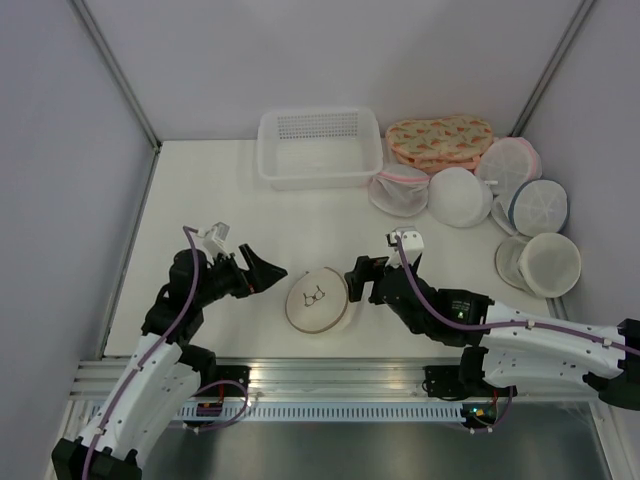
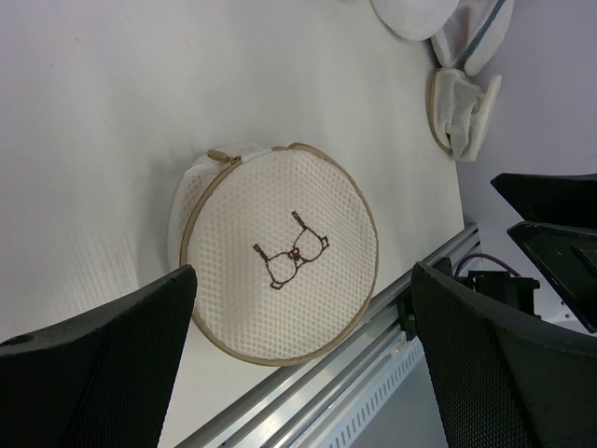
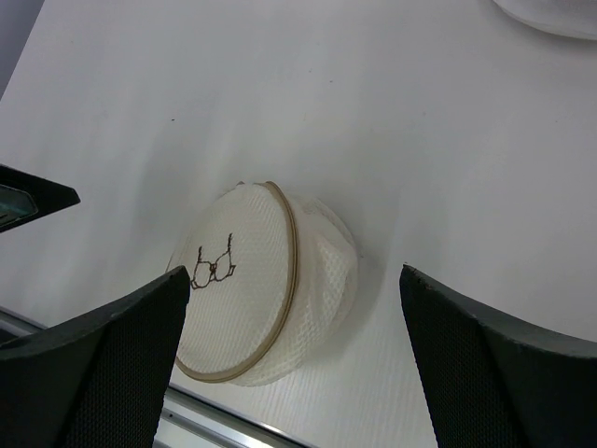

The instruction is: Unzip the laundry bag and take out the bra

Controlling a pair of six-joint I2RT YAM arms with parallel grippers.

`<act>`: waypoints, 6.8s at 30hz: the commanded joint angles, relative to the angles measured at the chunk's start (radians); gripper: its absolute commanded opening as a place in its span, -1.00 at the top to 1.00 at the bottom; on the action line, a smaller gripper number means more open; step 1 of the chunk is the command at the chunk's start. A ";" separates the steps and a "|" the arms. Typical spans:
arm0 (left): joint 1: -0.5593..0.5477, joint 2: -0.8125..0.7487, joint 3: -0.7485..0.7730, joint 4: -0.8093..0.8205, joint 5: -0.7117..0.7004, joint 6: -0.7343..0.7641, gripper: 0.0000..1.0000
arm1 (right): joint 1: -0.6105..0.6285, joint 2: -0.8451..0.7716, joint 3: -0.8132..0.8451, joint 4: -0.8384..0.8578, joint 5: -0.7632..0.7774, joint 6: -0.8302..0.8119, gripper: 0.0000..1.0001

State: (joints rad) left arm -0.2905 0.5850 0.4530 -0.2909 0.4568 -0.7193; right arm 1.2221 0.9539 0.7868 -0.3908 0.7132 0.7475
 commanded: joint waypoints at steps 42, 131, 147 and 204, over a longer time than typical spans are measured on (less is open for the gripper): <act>-0.358 0.202 -0.324 0.592 -0.420 -0.383 0.95 | 0.036 0.035 -0.064 0.128 -0.126 0.126 -0.96; -0.679 -0.050 -0.330 0.576 -0.797 -0.355 -0.87 | -0.130 0.149 -0.213 0.442 -0.421 0.094 0.99; -0.668 -0.063 -0.270 0.538 -0.607 0.153 -0.99 | -0.222 0.050 -0.018 0.058 -0.985 -0.329 0.99; -0.699 0.303 -0.264 0.499 -1.109 -0.881 0.95 | -0.096 0.275 -0.097 0.429 -0.544 -0.068 -0.25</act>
State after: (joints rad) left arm -0.9783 0.8867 0.1696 0.2066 -0.6350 -1.5074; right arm 1.1156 1.1679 0.6464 -0.0772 0.2020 0.6643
